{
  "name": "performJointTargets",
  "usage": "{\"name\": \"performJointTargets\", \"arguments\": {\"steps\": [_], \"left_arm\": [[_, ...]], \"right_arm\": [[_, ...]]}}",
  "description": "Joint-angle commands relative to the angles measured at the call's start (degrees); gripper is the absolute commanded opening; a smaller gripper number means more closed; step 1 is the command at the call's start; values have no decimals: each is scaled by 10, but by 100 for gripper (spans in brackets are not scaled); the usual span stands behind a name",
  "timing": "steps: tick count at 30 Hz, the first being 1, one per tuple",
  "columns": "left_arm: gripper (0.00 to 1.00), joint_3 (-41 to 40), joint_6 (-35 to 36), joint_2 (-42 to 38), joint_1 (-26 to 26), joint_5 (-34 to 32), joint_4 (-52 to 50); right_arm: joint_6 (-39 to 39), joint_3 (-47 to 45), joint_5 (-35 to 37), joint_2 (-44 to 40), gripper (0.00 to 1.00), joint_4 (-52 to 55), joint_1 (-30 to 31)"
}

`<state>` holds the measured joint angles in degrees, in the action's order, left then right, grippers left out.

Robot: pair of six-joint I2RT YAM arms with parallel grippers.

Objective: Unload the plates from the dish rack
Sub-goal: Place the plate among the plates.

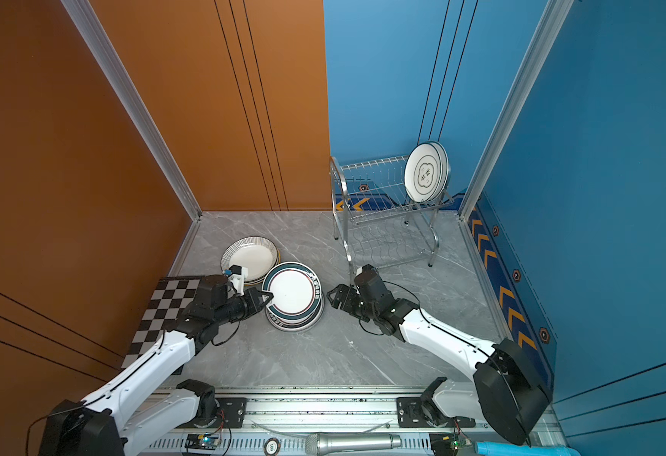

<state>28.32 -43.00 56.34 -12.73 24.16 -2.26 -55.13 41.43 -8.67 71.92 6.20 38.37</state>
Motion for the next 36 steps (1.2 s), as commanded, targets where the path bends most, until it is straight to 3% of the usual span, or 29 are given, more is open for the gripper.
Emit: {"name": "performJointTargets", "arguments": {"steps": [1,23,36], "left_arm": [[0,-14,-3,-8,23,20,-5],[0,-22,-27,85,29,29,21],[17,-19,-30,123,18,24,19]], "right_arm": [[30,9,57,-26,100,84,-11],[39,-1,71,-68,100,116,-30],[39,-6,68,-74,100,110,-31]]}}
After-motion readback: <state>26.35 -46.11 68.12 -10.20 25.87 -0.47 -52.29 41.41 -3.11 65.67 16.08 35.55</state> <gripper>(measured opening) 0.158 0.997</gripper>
